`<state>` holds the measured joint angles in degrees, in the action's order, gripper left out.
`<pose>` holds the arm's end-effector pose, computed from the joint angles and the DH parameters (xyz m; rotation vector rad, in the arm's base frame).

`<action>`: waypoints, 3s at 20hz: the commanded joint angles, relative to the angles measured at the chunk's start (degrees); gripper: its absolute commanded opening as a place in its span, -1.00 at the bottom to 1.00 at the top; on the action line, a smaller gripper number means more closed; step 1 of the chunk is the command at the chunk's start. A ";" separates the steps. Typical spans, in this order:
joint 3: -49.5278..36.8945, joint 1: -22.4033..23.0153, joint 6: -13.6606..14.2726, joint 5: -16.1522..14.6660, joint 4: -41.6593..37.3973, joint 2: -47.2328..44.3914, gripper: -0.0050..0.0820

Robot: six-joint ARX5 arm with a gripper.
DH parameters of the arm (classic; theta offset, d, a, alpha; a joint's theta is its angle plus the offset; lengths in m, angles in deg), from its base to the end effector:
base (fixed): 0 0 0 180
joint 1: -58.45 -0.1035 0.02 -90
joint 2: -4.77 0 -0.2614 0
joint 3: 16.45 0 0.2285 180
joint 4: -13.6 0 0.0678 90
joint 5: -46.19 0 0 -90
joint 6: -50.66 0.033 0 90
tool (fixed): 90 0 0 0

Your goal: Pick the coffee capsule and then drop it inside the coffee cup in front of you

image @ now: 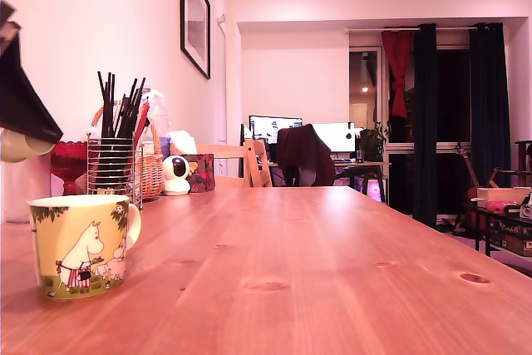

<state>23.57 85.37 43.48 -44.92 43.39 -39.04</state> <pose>0.1275 -0.0655 0.2136 0.0127 0.6050 -0.4376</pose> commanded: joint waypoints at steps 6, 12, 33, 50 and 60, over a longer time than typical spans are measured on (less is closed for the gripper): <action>9.60 -1.88 -0.87 -1.57 7.39 -10.56 -0.47; 20.28 -4.35 -0.24 -4.55 14.27 -22.97 -0.47; 23.98 -5.81 2.71 -5.29 14.12 -34.60 -0.47; 25.49 -5.75 2.23 -5.55 13.75 -33.81 0.94; 25.57 -5.75 2.75 -6.16 14.97 -28.89 0.85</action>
<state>48.49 79.69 46.13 -50.86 58.47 -69.09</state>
